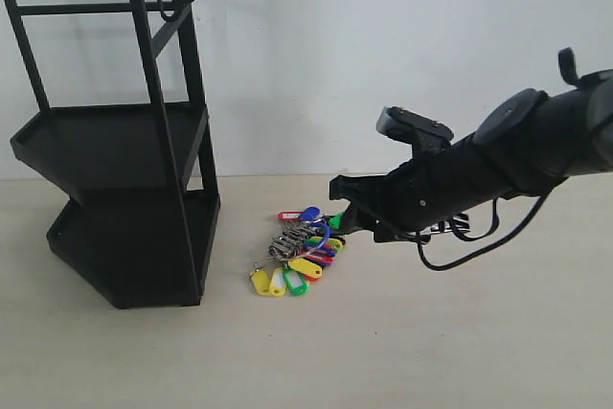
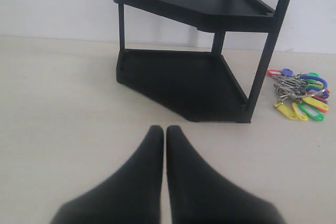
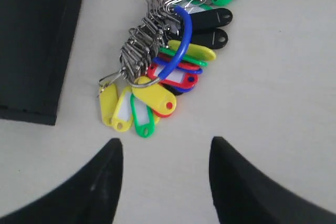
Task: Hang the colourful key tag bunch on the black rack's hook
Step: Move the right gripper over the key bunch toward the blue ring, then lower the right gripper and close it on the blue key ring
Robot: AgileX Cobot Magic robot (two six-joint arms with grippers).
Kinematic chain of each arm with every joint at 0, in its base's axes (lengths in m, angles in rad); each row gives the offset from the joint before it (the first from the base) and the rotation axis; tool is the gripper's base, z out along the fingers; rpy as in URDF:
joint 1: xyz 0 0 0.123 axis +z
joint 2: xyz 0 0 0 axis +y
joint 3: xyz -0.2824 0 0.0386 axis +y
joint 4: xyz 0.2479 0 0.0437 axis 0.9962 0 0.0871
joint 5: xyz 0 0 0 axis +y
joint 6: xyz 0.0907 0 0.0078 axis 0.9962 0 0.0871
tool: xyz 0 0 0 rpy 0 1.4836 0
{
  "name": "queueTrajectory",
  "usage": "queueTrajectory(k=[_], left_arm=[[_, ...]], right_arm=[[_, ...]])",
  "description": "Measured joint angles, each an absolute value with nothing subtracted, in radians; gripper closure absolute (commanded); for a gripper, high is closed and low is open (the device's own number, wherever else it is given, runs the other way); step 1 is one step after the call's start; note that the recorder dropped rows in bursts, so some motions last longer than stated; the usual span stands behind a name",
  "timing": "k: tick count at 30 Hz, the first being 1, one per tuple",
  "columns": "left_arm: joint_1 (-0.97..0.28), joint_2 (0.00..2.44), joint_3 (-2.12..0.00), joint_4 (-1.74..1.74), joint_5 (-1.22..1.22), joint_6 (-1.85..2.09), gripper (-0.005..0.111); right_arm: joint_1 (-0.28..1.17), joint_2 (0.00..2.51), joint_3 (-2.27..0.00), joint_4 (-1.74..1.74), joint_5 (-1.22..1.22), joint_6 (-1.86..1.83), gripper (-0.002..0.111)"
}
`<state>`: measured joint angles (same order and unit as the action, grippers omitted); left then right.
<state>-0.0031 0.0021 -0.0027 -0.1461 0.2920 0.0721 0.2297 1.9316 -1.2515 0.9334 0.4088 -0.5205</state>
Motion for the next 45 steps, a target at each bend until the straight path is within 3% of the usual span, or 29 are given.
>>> queueTrajectory(k=[5, 20, 45], left_arm=[[-0.003, 0.002, -0.003, -0.146, 0.292, 0.072, 0.102], [-0.003, 0.002, -0.003, -0.146, 0.292, 0.072, 0.102], [-0.003, 0.002, -0.003, -0.146, 0.292, 0.072, 0.102]], right_arm=[[0.23, 2.042, -1.371, 0.966, 0.462, -0.484, 0.071], [0.279, 2.208, -1.515, 1.03, 0.42, -0.478, 0.07], [0.298, 2.283, -1.523, 1.111, 0.215, -0.391, 0.07]])
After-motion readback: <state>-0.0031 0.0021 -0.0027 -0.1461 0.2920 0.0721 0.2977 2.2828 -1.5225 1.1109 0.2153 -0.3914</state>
